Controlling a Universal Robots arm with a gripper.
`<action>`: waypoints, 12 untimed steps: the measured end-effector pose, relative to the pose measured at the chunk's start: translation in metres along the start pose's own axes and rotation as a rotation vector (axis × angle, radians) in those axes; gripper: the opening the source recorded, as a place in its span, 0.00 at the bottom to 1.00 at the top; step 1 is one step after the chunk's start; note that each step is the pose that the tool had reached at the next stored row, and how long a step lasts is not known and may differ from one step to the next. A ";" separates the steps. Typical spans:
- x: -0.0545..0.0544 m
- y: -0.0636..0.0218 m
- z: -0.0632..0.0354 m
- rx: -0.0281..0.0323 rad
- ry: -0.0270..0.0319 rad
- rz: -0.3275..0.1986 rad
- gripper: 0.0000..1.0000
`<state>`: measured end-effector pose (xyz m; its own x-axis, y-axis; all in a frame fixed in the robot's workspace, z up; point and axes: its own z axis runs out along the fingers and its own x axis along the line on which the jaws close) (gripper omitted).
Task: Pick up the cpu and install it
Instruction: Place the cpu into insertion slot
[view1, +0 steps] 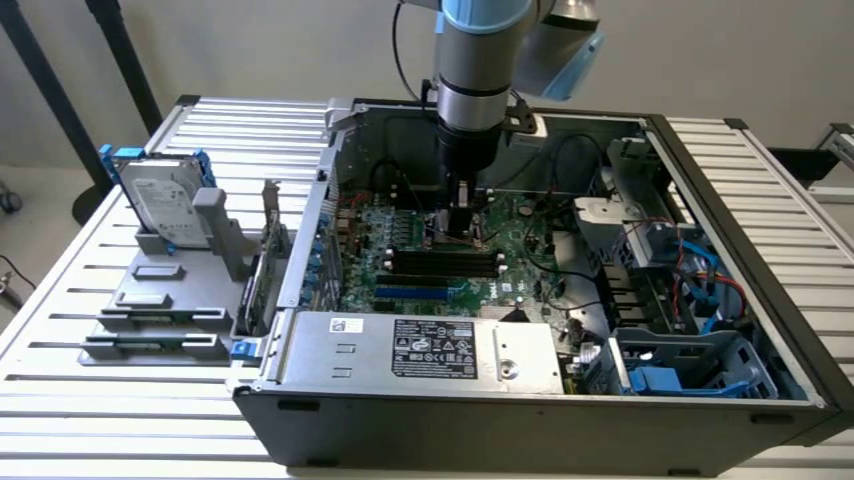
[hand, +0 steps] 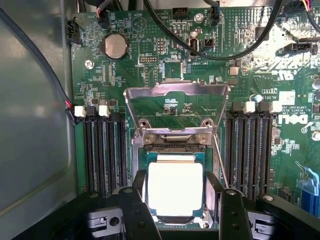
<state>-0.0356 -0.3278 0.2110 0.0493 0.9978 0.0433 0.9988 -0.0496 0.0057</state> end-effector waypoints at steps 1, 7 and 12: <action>0.000 -0.0003 0.0003 -0.0003 0.0000 0.001 0.55; 0.000 -0.0005 0.0008 -0.0008 -0.0019 0.001 0.55; -0.001 -0.0011 0.0018 -0.0029 -0.0043 -0.004 0.55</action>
<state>-0.0367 -0.3282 0.2092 0.0455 0.9982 0.0390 0.9989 -0.0459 0.0088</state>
